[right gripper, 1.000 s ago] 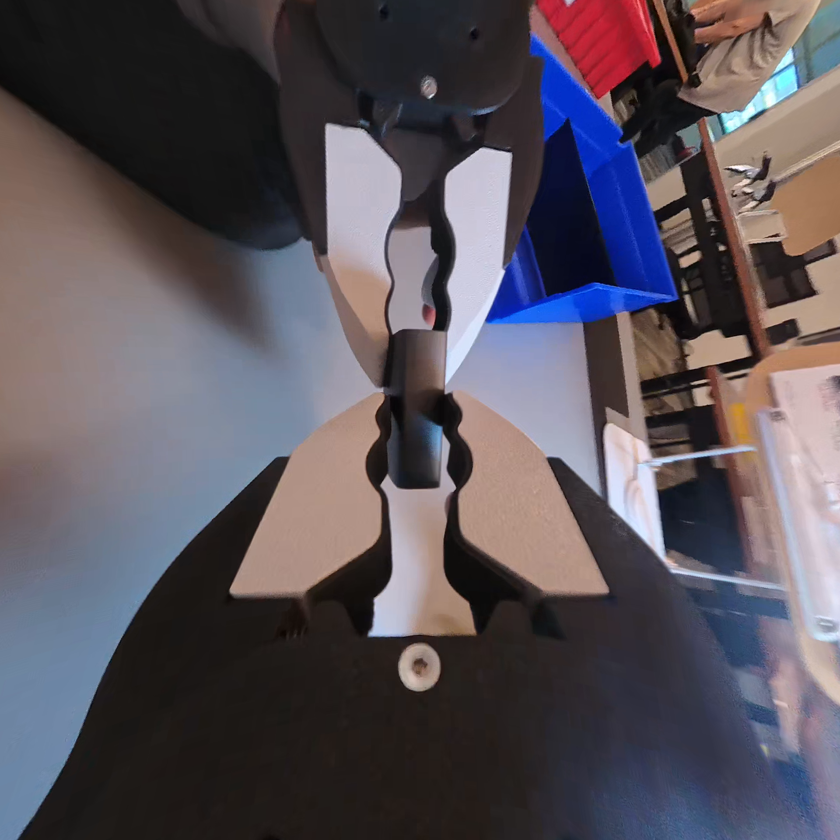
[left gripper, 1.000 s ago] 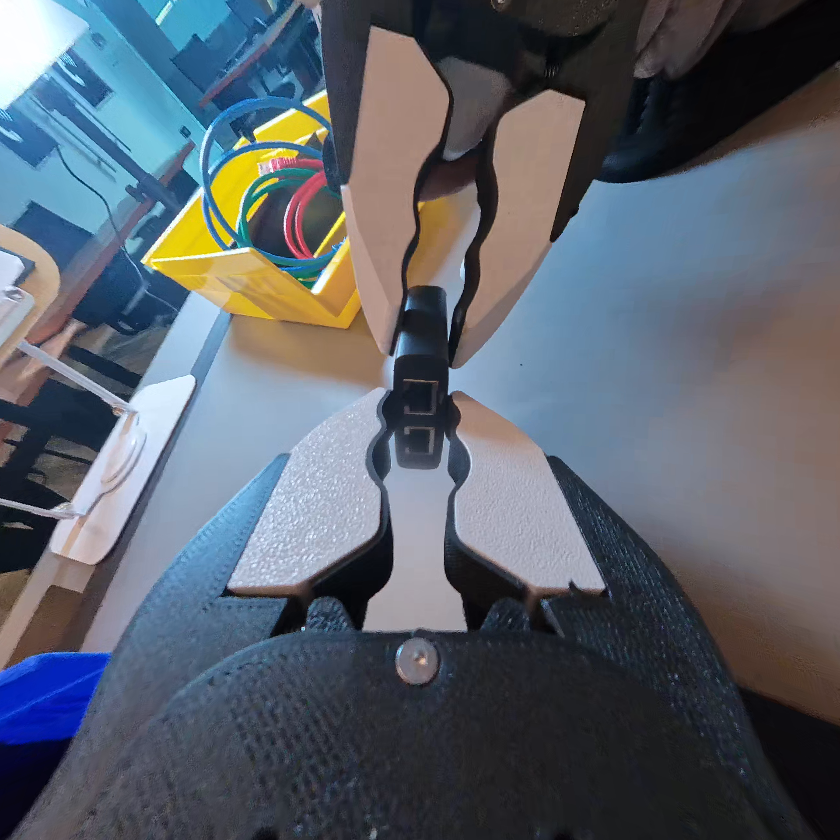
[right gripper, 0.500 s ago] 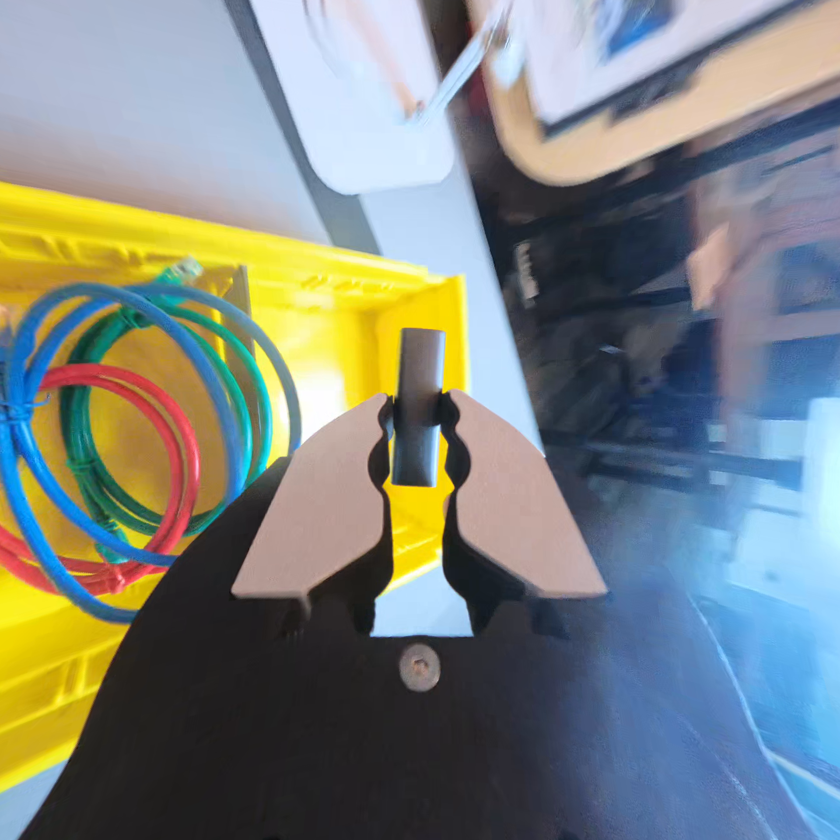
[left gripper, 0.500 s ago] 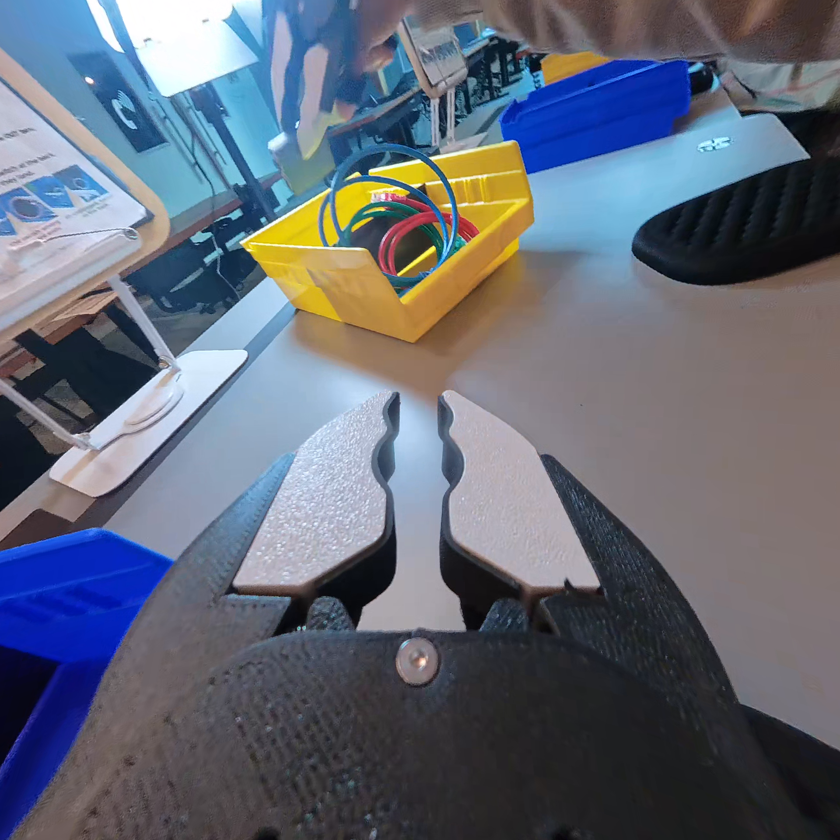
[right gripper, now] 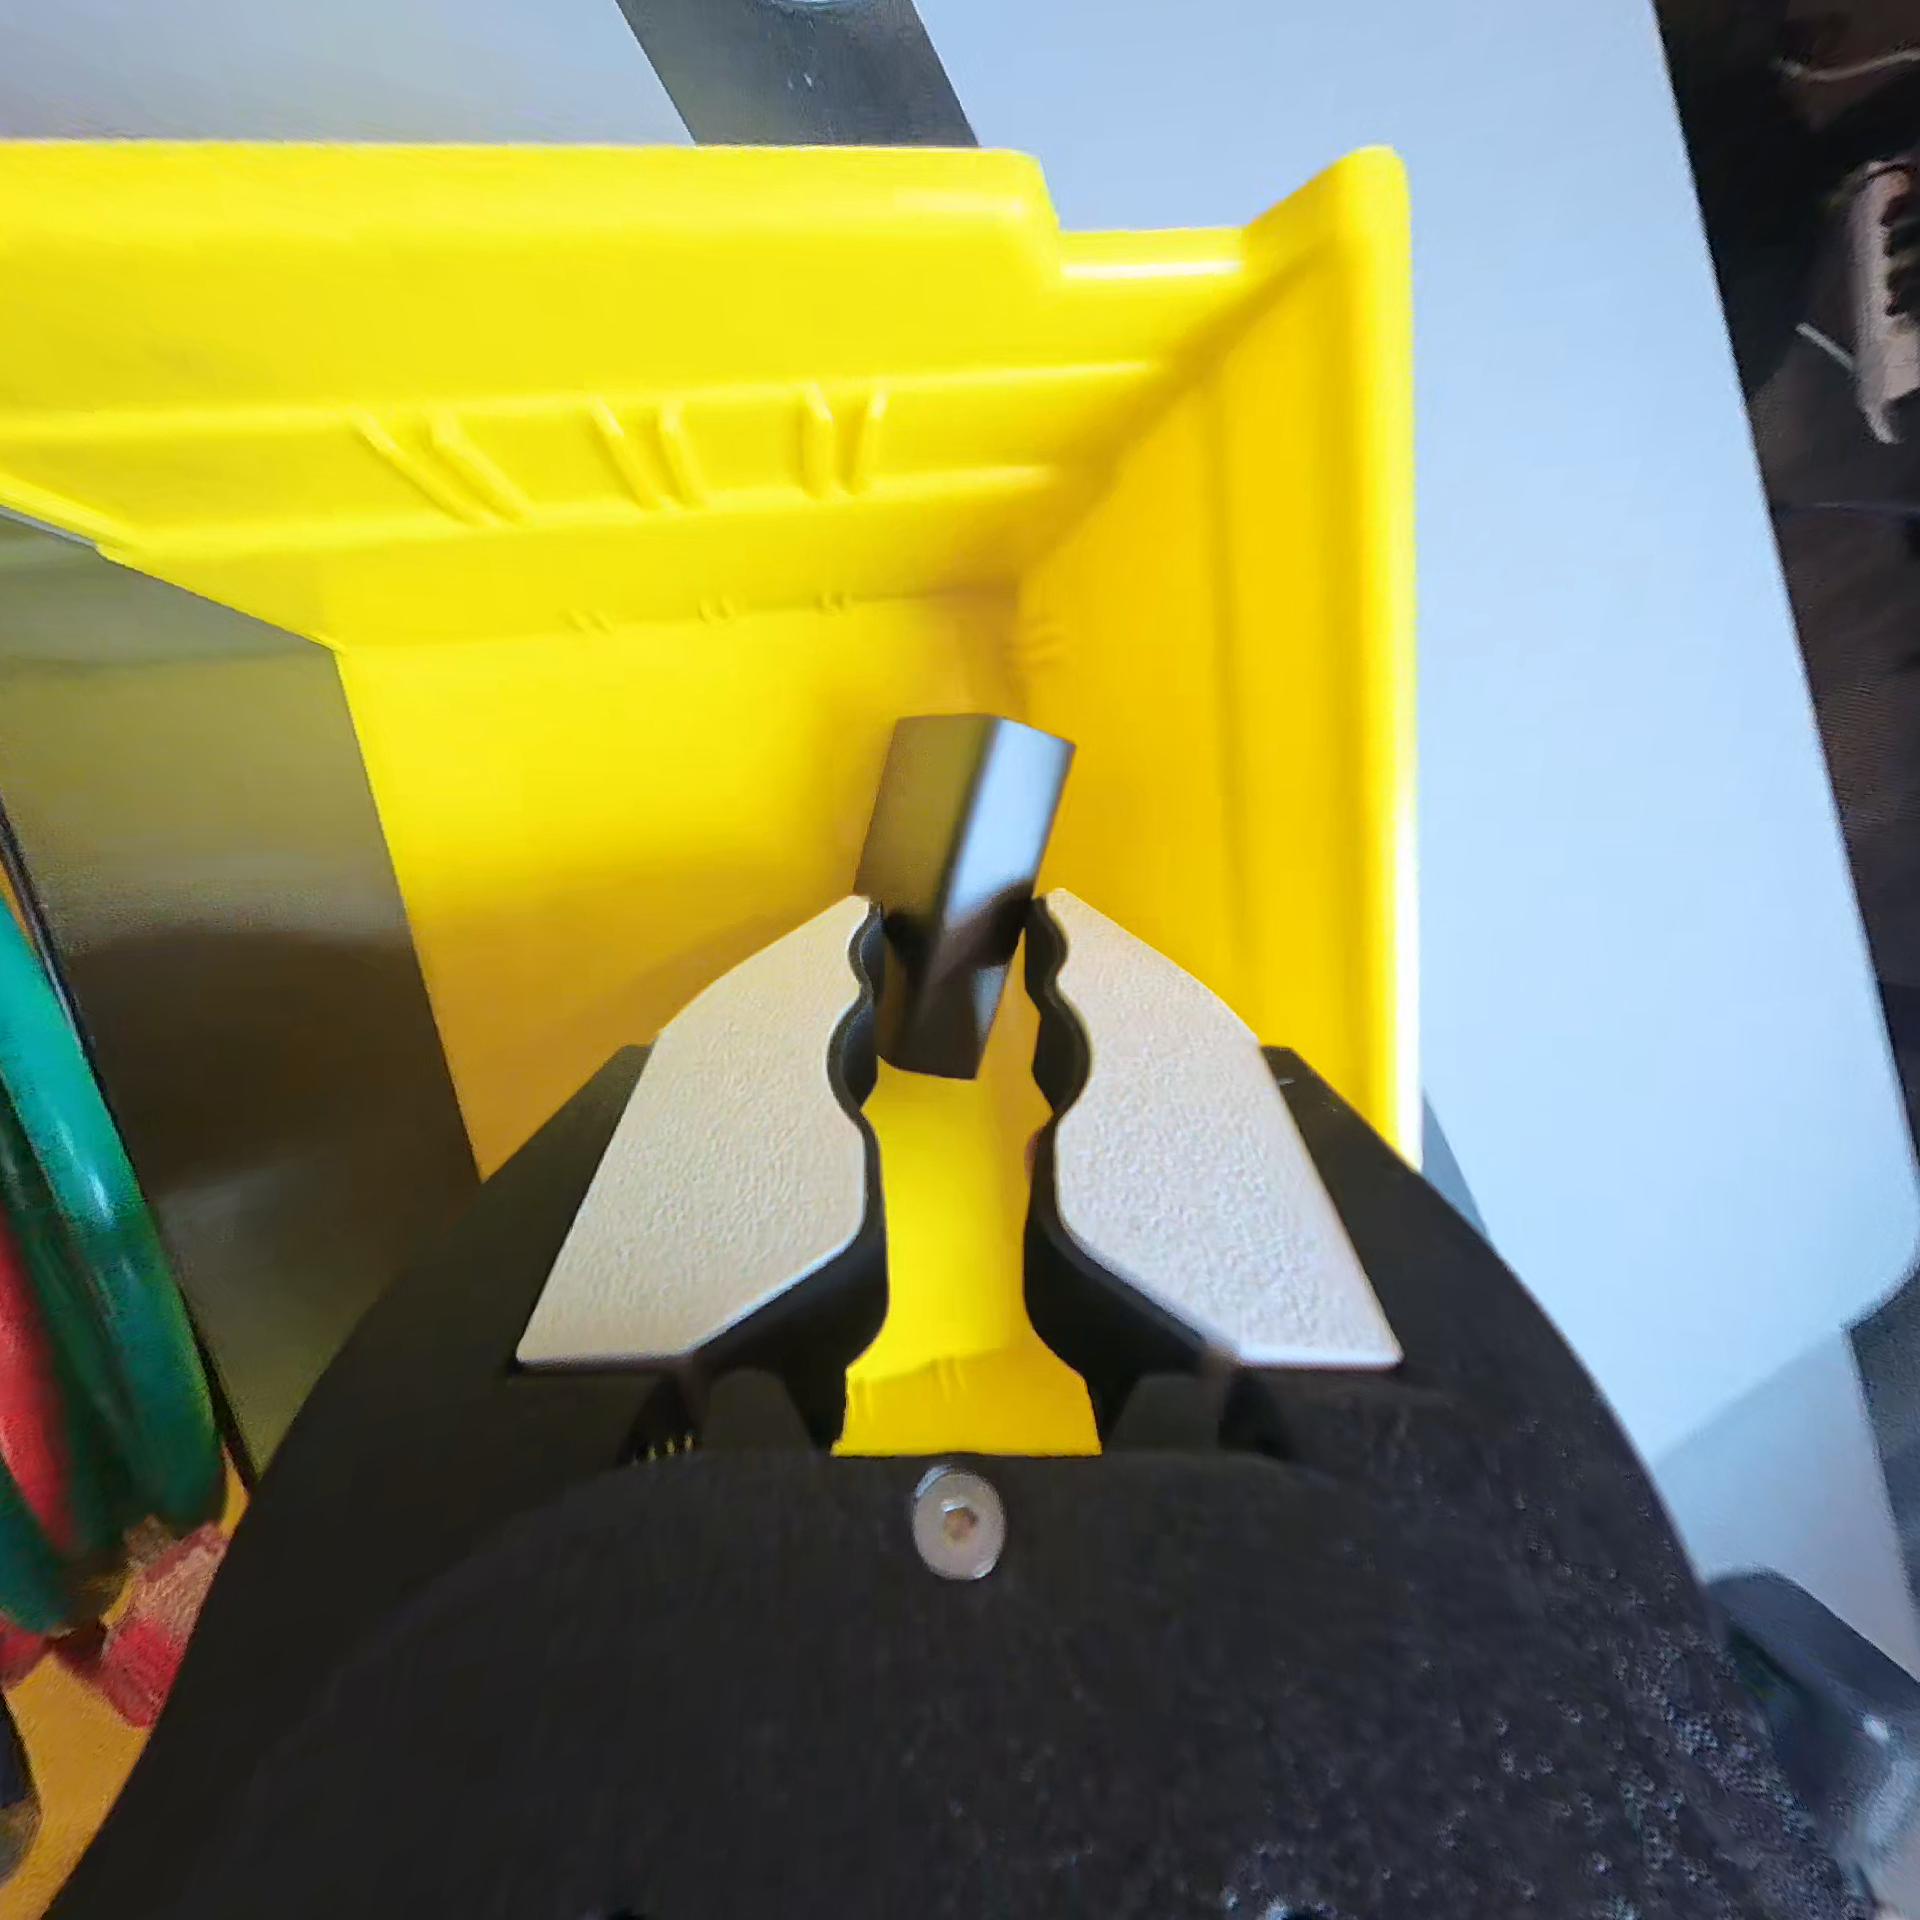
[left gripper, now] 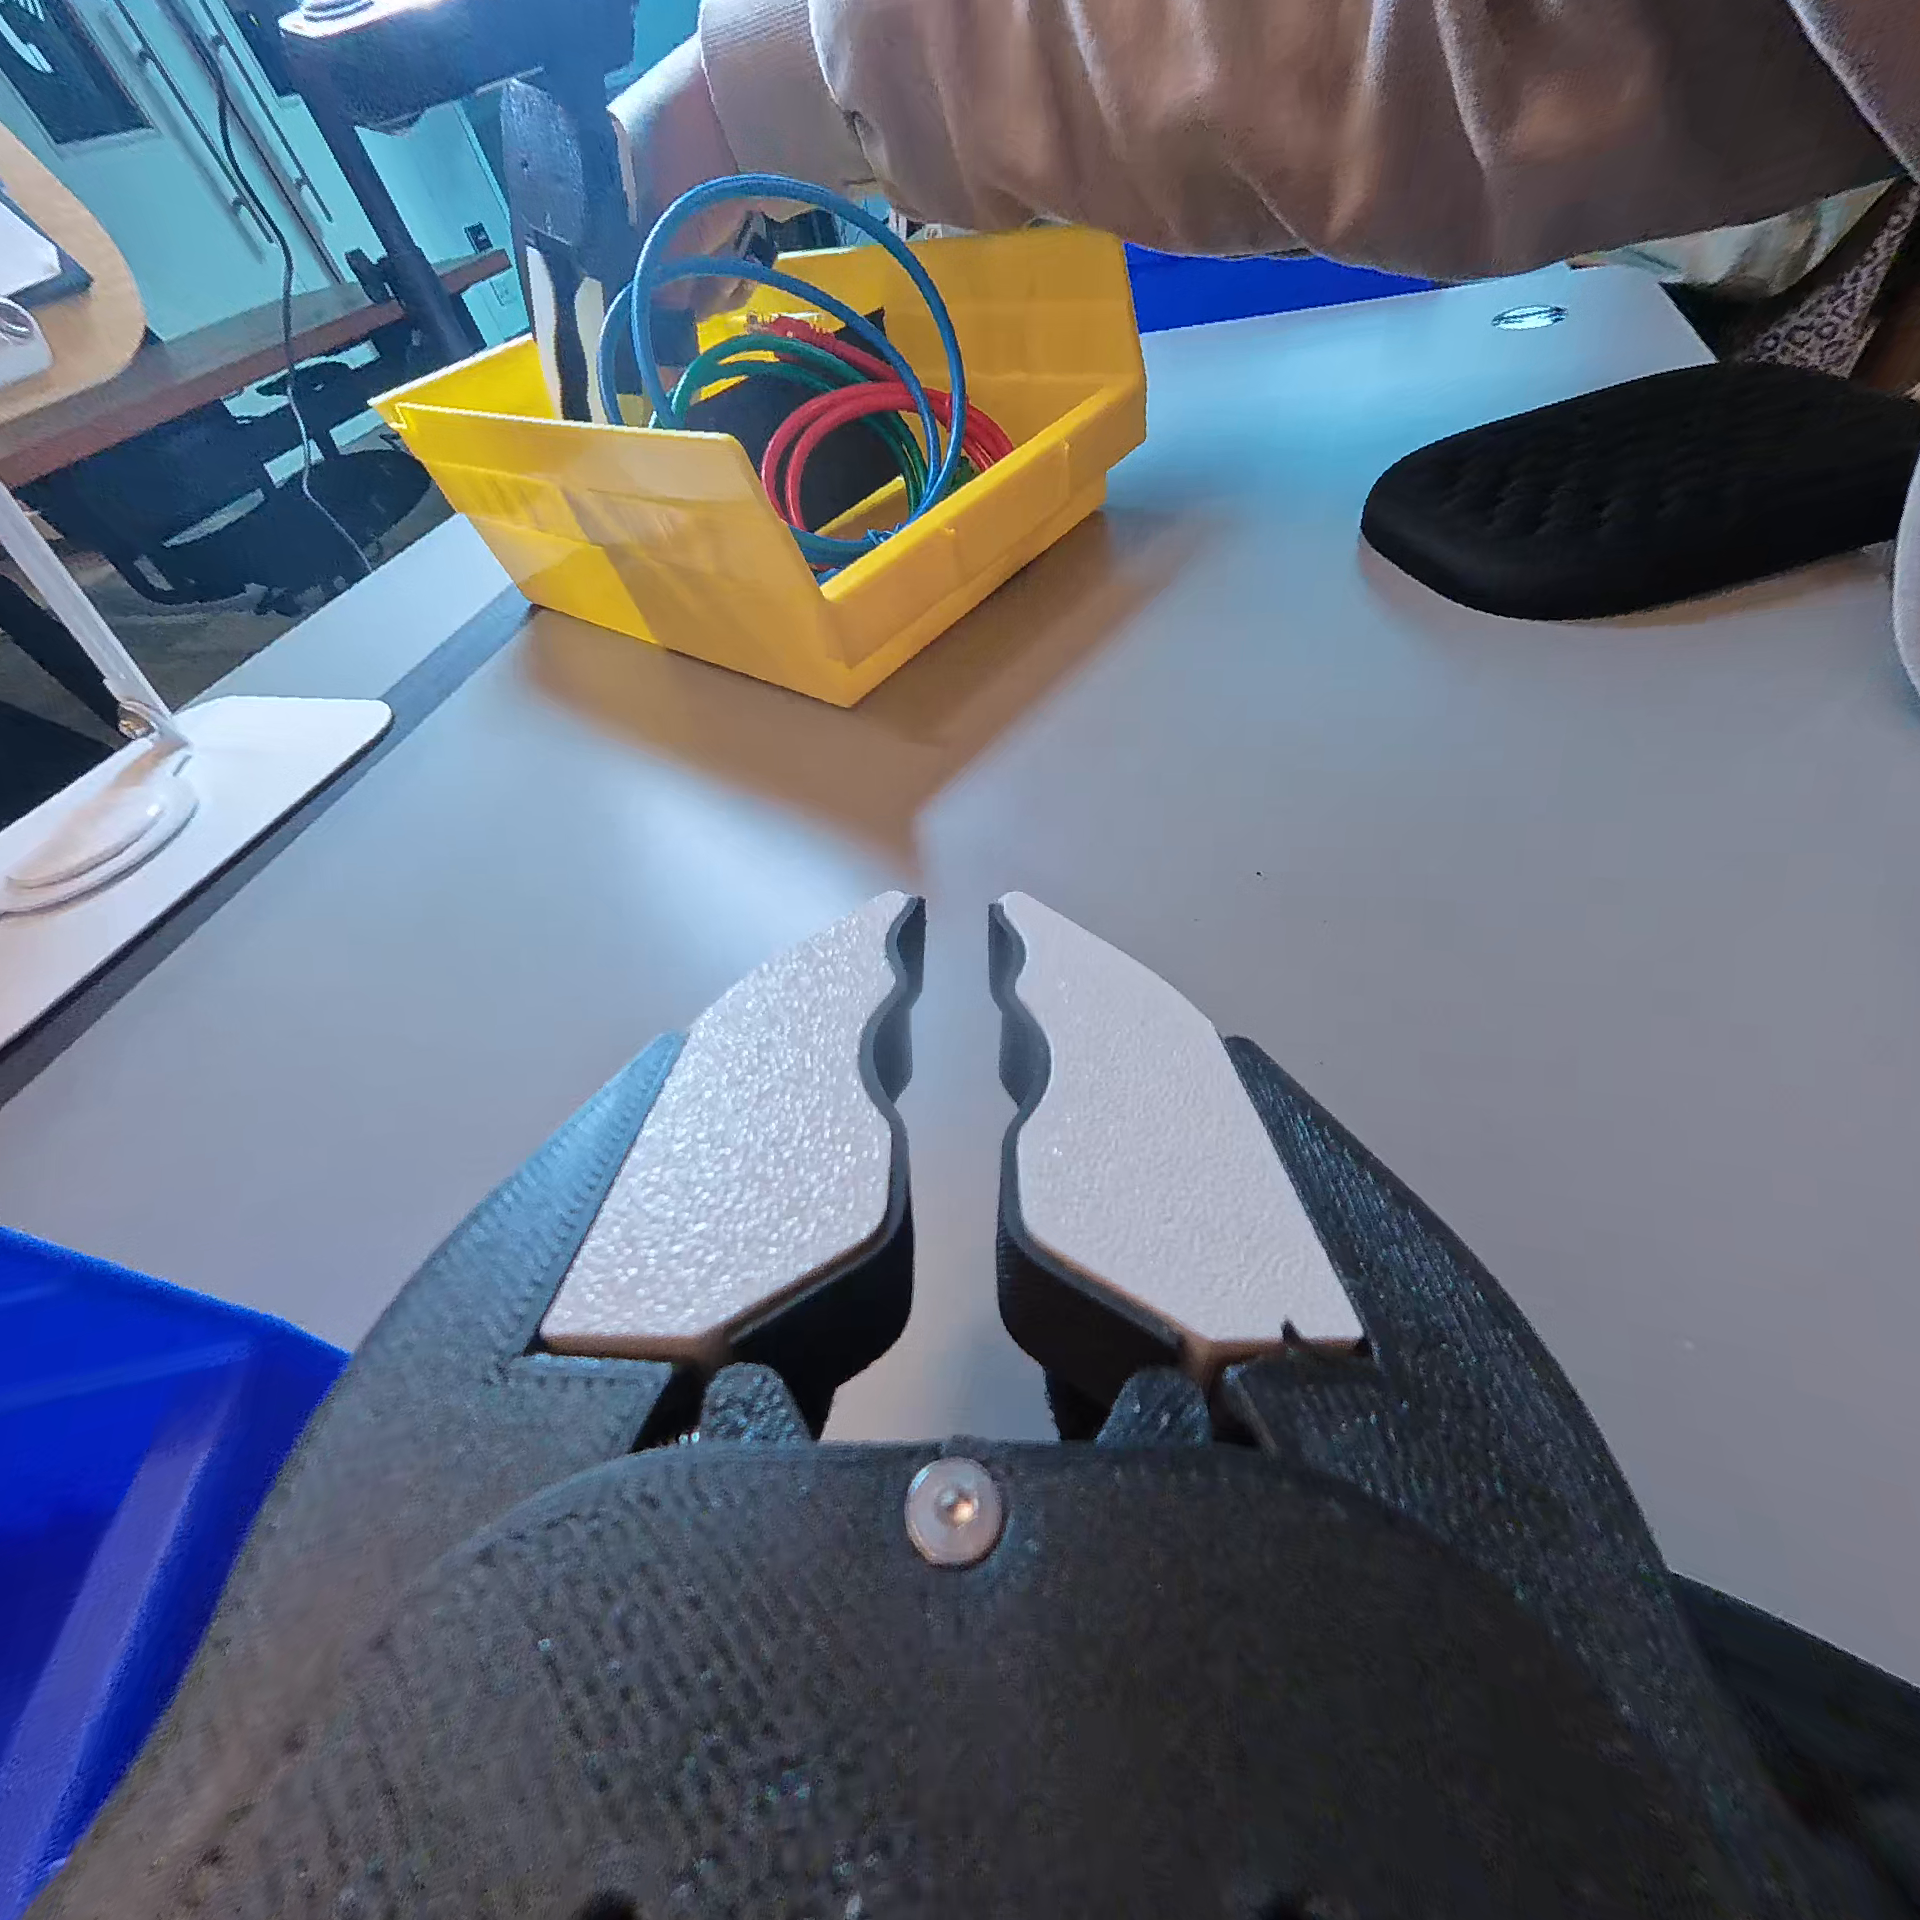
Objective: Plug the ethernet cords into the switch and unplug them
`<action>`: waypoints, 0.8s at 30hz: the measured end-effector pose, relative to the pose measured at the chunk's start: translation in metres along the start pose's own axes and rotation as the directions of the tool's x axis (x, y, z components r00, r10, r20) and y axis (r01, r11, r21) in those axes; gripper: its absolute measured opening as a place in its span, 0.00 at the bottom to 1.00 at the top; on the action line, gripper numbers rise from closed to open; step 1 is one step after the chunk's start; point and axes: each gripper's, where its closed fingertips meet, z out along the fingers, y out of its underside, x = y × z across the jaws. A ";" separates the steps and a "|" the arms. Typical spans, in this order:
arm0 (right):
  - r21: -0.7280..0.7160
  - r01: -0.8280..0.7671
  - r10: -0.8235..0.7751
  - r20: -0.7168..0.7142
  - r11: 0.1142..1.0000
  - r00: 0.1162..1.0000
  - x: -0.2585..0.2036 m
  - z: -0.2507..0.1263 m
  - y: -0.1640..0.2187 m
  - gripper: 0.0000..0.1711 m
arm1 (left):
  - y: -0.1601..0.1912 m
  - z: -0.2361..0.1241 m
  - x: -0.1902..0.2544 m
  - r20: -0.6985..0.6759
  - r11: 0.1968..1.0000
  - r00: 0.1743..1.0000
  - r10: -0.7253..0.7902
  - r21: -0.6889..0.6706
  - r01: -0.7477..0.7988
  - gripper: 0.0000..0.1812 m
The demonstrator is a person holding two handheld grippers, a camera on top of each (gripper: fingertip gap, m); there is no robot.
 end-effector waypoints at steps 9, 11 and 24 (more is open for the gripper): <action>0.113 0.031 0.004 -0.299 0.993 0.954 0.022 -0.072 -0.007 0.15 | -0.002 -0.001 0.002 0.024 0.999 0.999 0.042 -0.015 -0.042 0.07; 0.241 0.021 0.072 -0.367 0.970 0.927 0.020 -0.107 -0.017 0.15 | -0.004 -0.002 0.000 0.042 0.999 0.998 0.043 -0.016 -0.042 0.07; 0.335 0.139 -0.037 -0.294 0.932 0.955 -0.182 -0.140 0.010 0.17 | -0.011 -0.066 -0.074 0.384 0.982 0.919 0.089 -0.187 -0.017 0.21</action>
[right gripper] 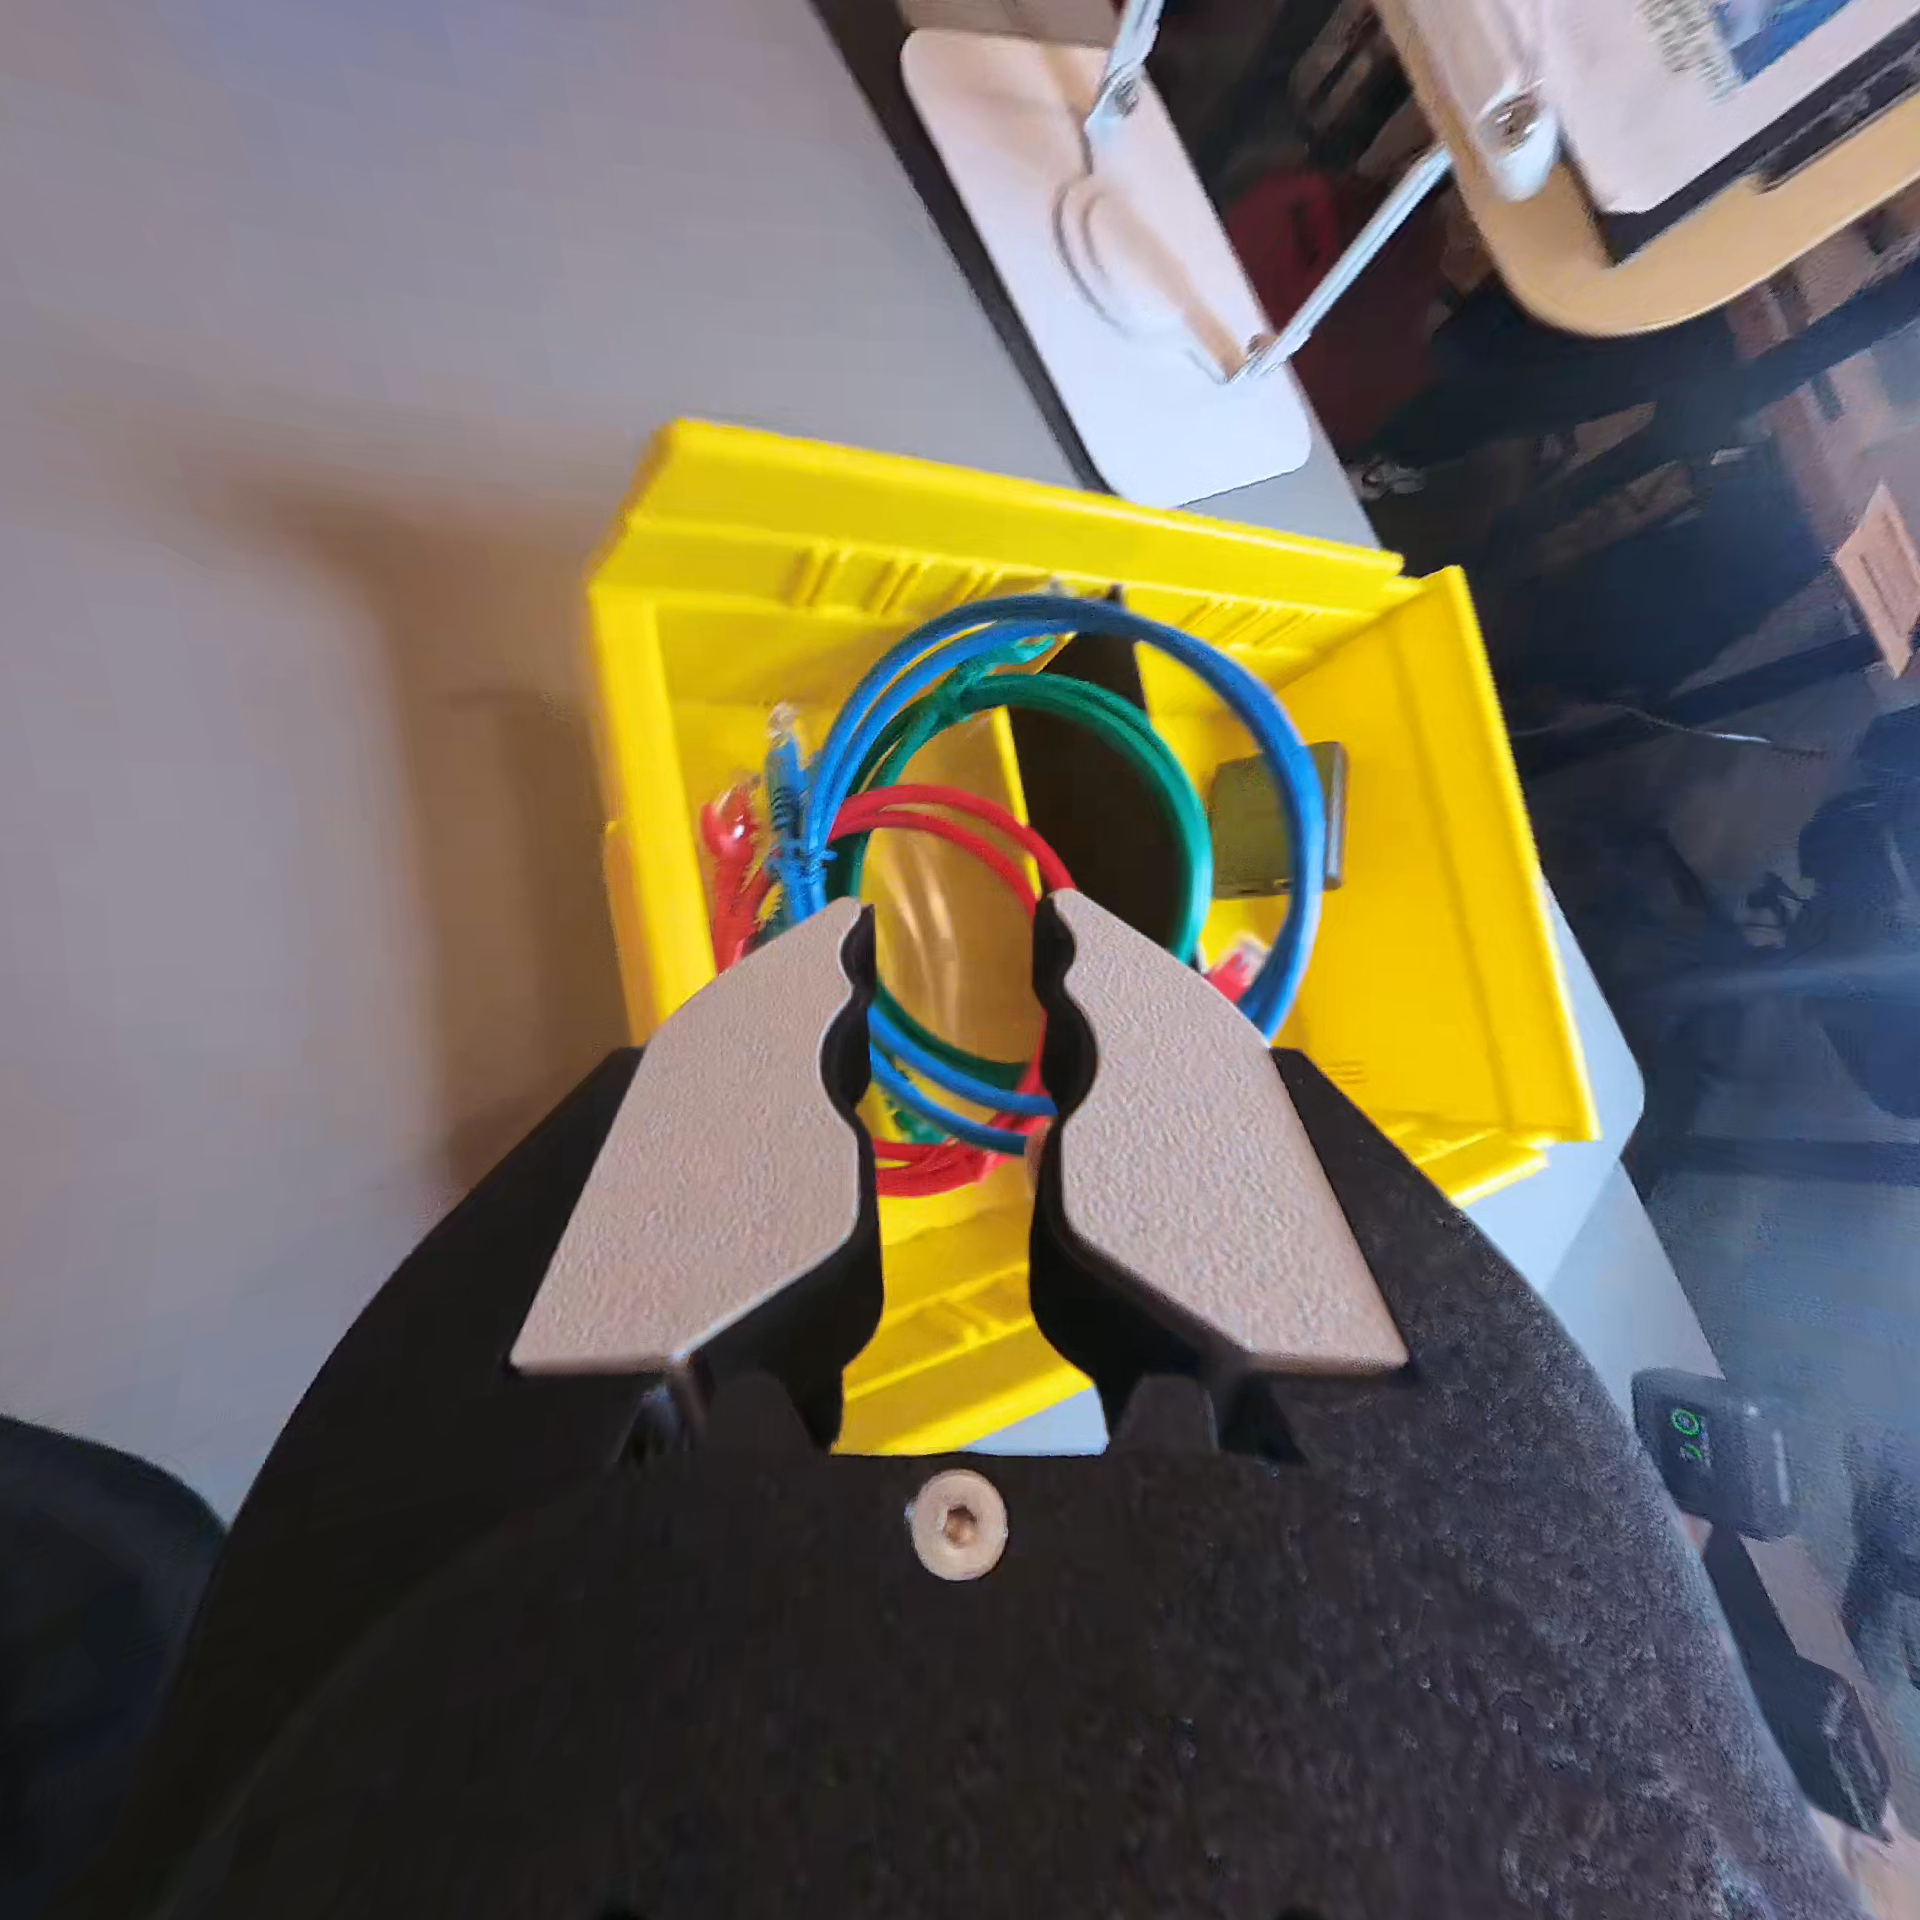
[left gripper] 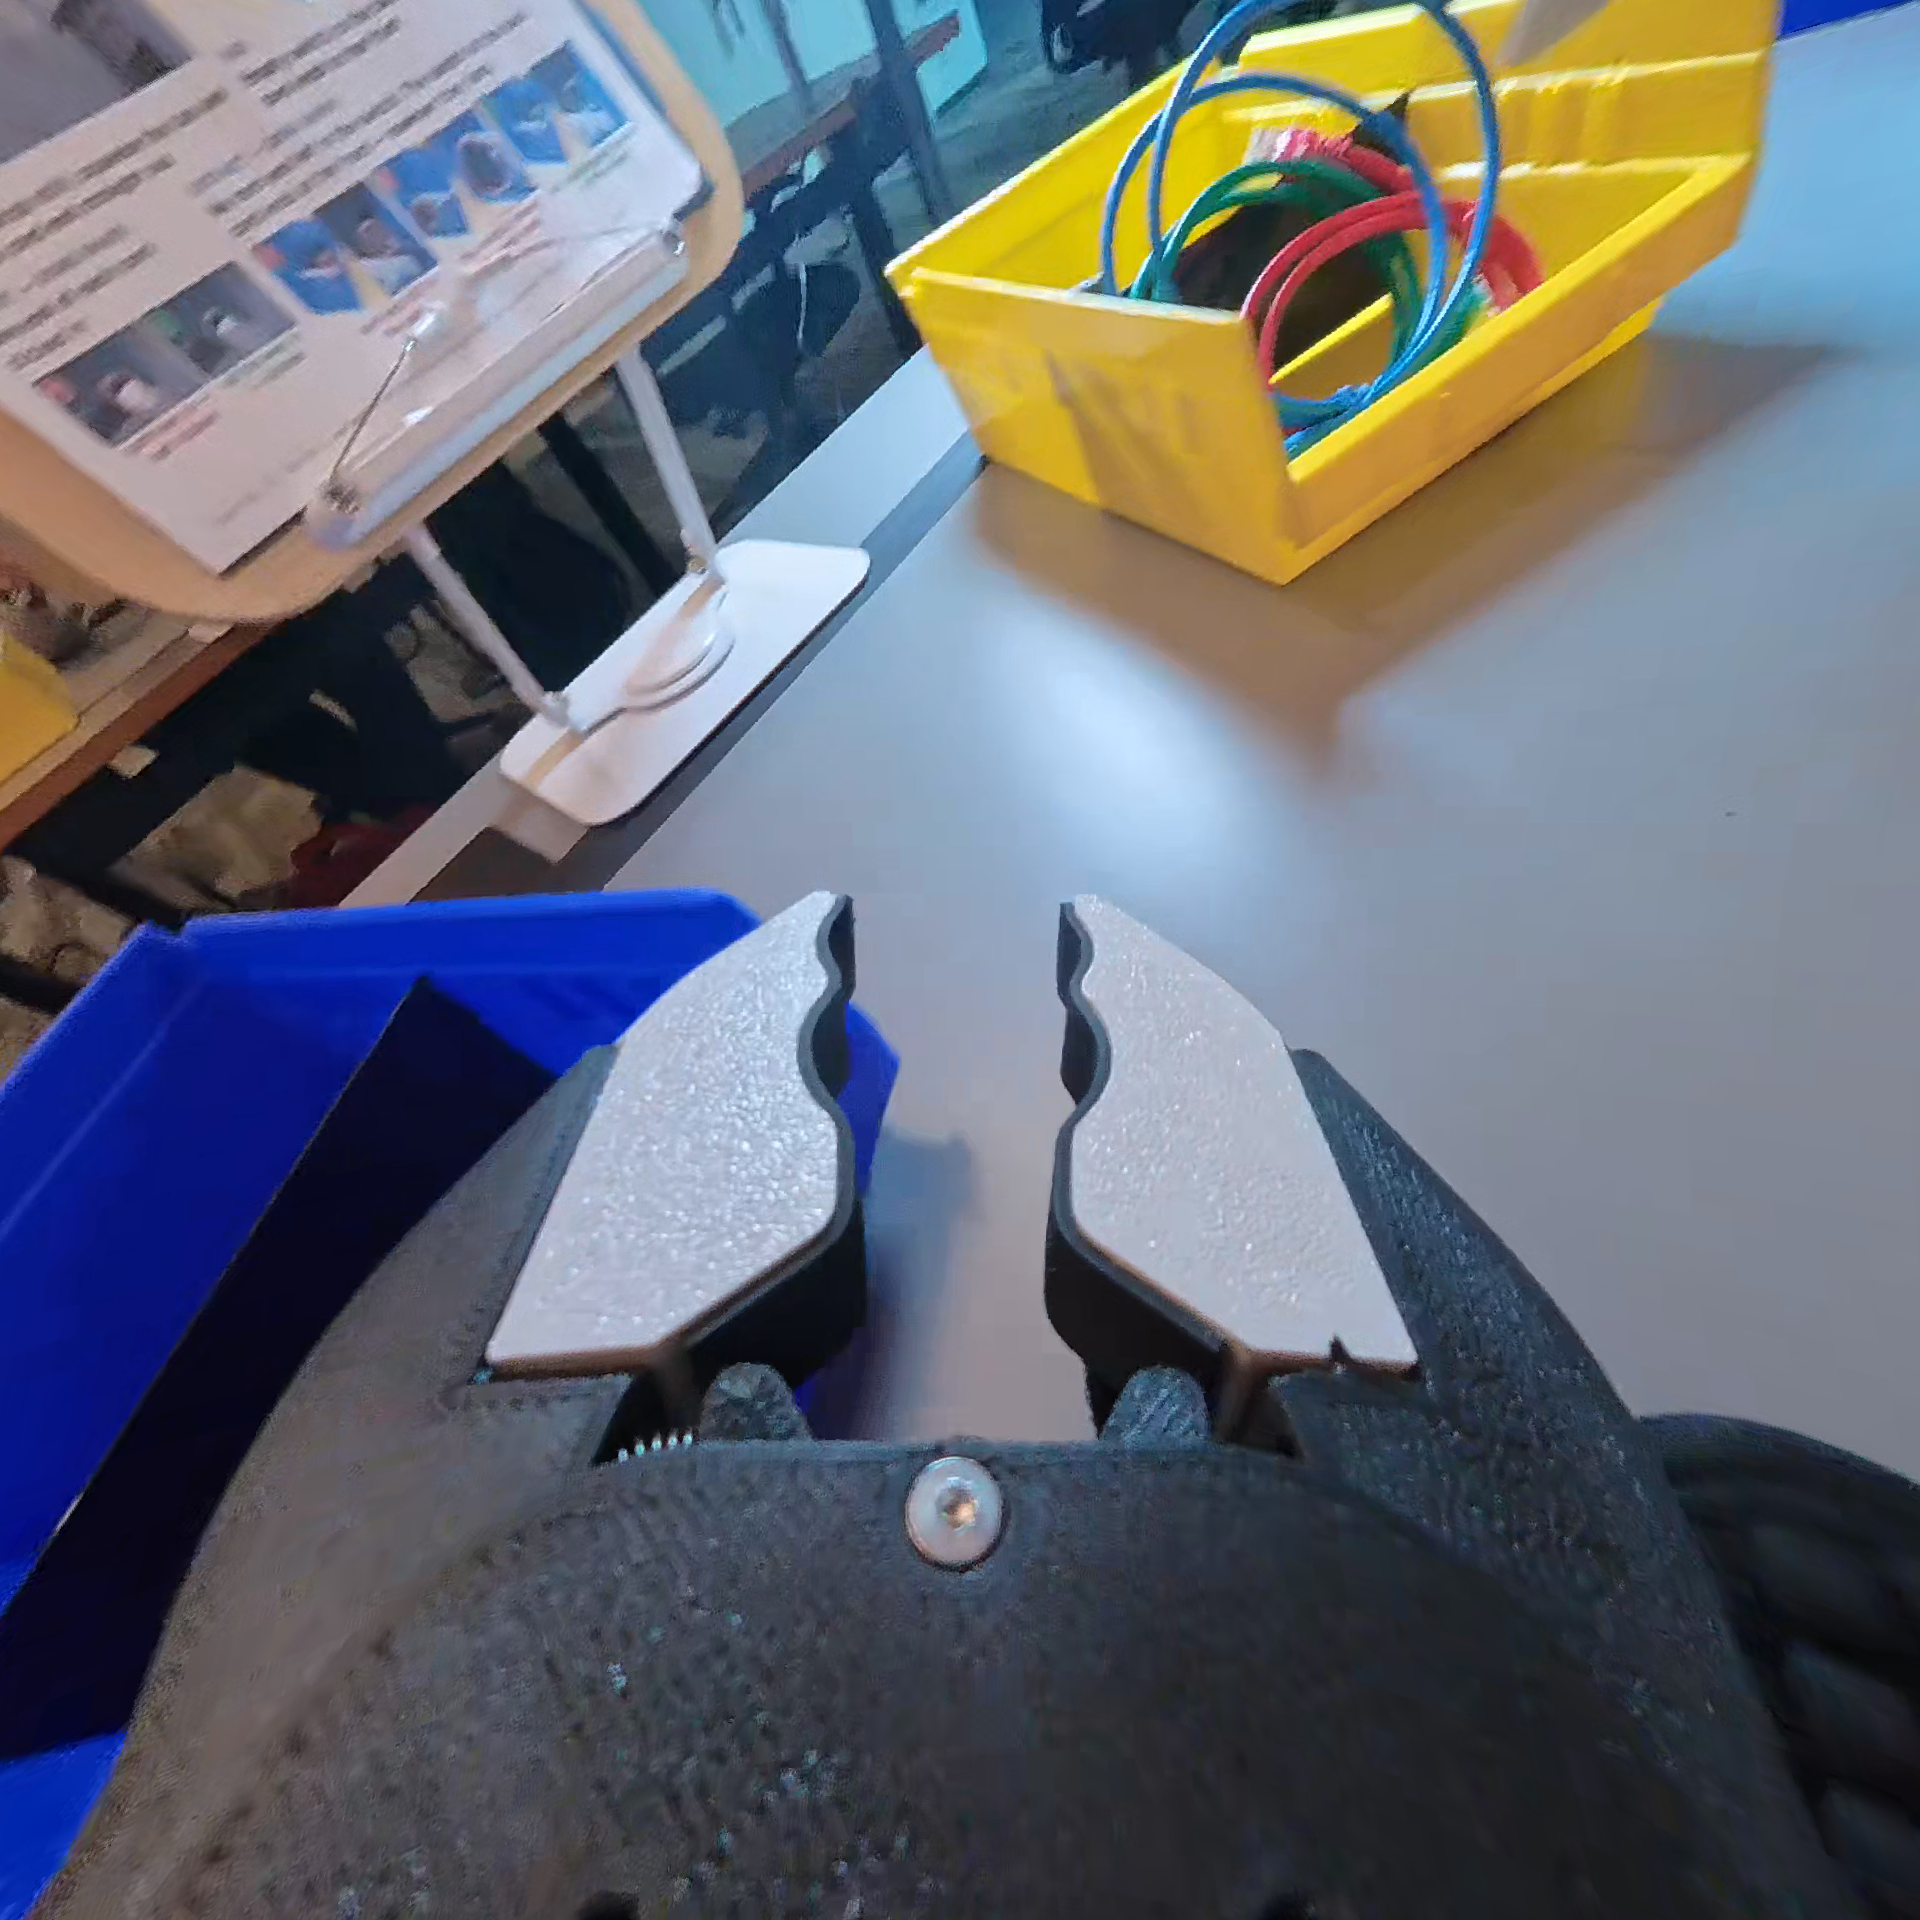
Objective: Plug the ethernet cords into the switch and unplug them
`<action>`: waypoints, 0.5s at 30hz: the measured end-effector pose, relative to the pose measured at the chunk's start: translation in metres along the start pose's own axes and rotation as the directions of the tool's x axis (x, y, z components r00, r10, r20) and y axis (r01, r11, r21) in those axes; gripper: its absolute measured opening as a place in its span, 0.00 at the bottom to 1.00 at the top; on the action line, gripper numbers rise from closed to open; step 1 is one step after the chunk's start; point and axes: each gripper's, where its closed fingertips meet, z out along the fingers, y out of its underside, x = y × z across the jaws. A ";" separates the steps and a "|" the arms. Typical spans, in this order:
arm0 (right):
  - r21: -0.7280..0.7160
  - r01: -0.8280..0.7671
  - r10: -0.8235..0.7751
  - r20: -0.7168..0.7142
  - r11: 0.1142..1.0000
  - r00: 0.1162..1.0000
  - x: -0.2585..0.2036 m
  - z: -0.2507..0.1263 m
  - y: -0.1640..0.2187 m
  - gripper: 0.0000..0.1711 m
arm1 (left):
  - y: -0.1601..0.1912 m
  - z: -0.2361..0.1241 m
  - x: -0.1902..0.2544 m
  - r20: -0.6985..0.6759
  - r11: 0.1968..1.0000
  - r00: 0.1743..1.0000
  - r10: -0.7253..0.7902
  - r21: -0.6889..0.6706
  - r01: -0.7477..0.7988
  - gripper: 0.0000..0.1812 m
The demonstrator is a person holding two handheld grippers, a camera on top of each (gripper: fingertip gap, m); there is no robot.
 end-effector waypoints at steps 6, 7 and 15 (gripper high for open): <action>0.036 -0.045 0.046 -0.035 0.998 0.998 -0.009 -0.005 0.008 0.17 | 0.050 -0.012 -0.029 0.093 0.967 0.993 0.076 -0.249 -0.051 0.28; 0.068 -0.081 0.084 -0.045 0.994 0.995 0.002 -0.007 0.003 0.17 | 0.059 -0.012 -0.031 0.097 0.959 0.992 0.081 -0.279 -0.051 0.28; 0.074 -0.378 0.385 -0.176 0.923 0.906 0.156 0.045 0.014 0.15 | 0.055 -0.004 -0.032 0.130 0.980 0.988 0.087 -0.189 -0.061 0.27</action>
